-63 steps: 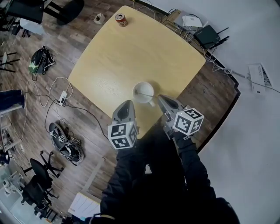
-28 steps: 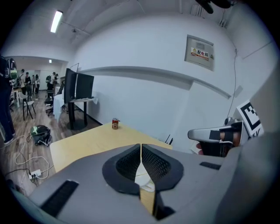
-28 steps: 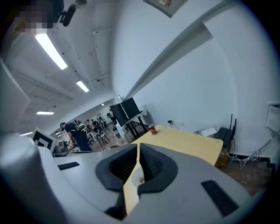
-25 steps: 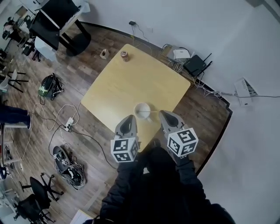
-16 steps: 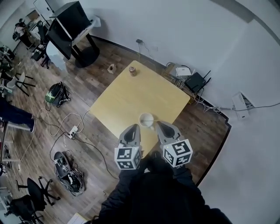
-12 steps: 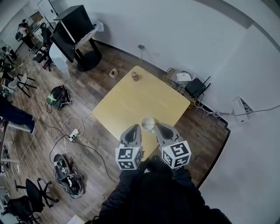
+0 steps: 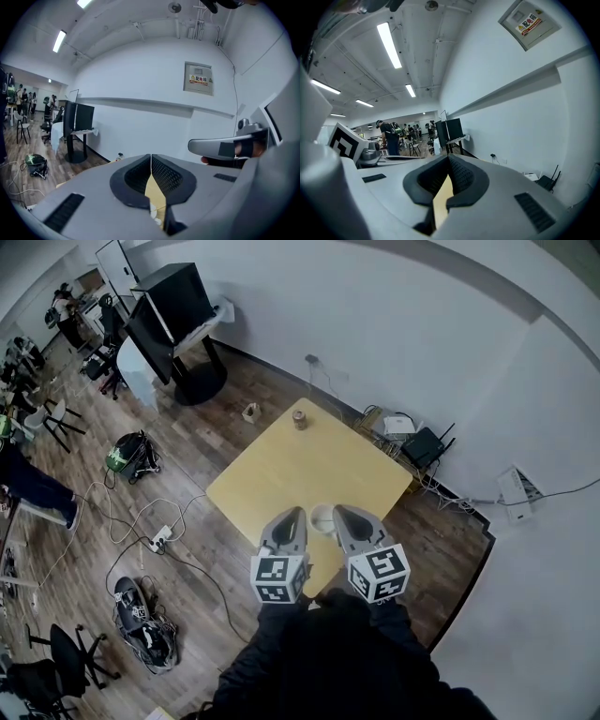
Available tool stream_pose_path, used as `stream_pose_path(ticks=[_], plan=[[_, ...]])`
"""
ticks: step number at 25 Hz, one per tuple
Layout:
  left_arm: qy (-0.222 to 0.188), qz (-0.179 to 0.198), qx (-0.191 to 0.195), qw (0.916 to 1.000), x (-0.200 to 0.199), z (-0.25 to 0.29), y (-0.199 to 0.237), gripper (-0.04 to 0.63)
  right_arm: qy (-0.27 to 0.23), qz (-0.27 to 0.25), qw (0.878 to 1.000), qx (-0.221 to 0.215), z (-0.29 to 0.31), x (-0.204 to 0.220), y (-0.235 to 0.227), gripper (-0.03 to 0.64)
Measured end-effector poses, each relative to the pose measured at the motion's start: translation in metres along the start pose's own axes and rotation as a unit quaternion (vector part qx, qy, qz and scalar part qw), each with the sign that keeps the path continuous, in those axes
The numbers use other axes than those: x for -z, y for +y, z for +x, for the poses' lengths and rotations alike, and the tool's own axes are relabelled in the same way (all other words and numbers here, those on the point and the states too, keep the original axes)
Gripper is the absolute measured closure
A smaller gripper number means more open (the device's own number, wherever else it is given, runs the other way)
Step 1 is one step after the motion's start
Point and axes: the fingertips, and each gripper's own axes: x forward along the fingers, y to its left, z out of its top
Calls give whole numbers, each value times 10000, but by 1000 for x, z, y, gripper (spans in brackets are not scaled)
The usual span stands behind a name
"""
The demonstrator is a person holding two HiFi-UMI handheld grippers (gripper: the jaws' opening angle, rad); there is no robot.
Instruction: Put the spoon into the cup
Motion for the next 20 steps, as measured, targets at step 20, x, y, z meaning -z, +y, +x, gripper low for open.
stream_pose_path(ticks=[20], plan=[[-111,30,119,9999,-18,4,19,558,-61,-77,9999,70,19,-13,12,595]])
